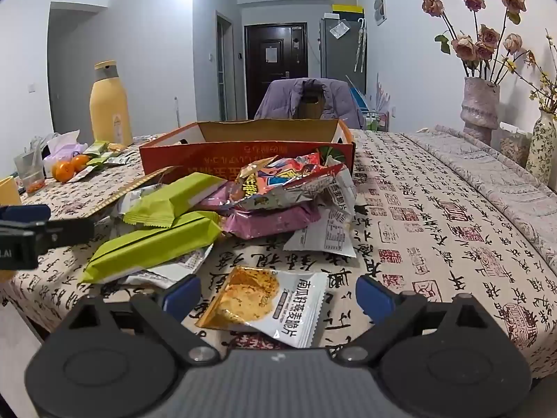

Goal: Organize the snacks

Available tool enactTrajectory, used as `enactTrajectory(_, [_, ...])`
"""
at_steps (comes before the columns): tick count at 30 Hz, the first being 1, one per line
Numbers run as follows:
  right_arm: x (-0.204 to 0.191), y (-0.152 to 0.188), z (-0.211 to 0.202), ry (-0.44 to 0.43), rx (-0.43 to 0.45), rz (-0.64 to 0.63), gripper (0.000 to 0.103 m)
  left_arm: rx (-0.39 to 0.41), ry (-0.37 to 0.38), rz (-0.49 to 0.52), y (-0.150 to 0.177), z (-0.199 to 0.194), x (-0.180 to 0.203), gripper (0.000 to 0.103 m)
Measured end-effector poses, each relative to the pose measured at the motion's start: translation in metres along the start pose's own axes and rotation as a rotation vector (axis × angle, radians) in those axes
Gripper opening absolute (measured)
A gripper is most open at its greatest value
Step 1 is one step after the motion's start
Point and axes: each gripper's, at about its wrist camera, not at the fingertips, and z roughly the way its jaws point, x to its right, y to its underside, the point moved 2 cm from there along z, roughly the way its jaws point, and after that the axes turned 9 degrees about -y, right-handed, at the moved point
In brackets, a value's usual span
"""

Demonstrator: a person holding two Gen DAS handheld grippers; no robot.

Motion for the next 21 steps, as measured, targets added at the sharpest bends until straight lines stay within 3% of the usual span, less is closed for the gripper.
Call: enactTrajectory(21, [0.000, -0.001, 0.000, -0.006, -0.001, 0.008, 0.096, -0.012, 0.030, -0.014, 0.003, 0.000, 0.000, 0.103])
